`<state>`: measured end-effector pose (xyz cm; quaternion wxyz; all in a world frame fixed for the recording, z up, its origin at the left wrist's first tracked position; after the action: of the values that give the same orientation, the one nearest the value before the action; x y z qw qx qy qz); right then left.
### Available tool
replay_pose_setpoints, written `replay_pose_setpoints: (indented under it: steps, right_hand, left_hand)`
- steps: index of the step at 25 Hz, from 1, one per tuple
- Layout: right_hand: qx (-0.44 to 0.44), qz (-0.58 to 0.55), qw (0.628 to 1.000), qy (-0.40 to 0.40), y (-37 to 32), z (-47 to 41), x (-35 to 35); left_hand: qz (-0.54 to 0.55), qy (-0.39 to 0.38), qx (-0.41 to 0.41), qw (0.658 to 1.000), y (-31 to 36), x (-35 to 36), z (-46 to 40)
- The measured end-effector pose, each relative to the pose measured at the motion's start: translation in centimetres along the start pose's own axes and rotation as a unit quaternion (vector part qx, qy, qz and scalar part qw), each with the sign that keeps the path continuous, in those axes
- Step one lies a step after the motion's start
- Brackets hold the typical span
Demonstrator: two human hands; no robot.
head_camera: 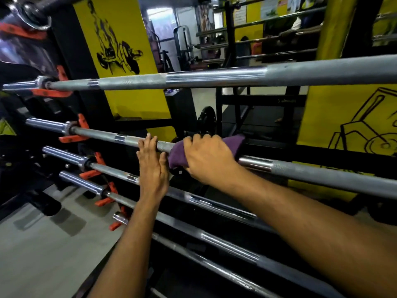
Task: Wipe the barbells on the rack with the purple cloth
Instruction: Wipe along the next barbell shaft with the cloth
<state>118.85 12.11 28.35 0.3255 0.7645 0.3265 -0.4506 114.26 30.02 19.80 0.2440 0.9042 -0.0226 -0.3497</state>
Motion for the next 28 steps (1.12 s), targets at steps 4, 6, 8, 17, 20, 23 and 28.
replay_pose_setpoints:
  steps: [4, 6, 8, 17, 20, 23, 28]
  right_hand:
    - [0.061, 0.004, 0.998, -0.012, 3.7, 4.9, -1.1]
    - [0.113, 0.053, 0.992, -0.028, 5.2, 7.5, -2.1]
    - [0.152, 0.067, 0.985, -0.041, 4.9, 7.6, -2.5]
    - [0.13, 0.043, 0.99, -0.024, -1.6, 0.2, 0.7]
    - [0.106, -0.022, 0.992, 0.063, -2.3, 1.7, 1.3]
    - [0.095, -0.055, 0.986, 0.125, -3.6, 2.9, 2.4]
    - [0.105, -0.149, 0.97, 0.158, -4.5, 4.6, 3.0]
  left_hand:
    - [0.025, 0.022, 0.015, 0.999, -0.2, 0.5, 0.0]
    - [0.037, 0.029, 0.03, 0.998, -0.5, 0.9, -0.5]
    - [0.044, 0.043, 0.057, 0.996, -1.0, 1.2, -0.9]
    - [0.108, 0.031, 0.071, 0.991, -1.8, 0.7, -0.5]
    - [0.092, -0.026, 0.092, 0.991, -1.8, -0.8, -0.3]
    - [0.06, -0.076, 0.181, 0.979, -1.8, -2.5, -0.5]
    - [0.167, -0.162, 0.382, 0.894, 2.1, -2.7, -1.4]
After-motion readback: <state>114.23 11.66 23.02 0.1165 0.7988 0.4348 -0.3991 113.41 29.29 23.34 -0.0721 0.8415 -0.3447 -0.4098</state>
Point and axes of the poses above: each hand's wrist, its own z-axis away from the middle knuckle, its own x-axis out of the palm, y = z × x, the point moved 2 cm from there along -z, towards the middle knuckle, and after that the axes turned 5 degrees about -z, right-handed, at the moved point
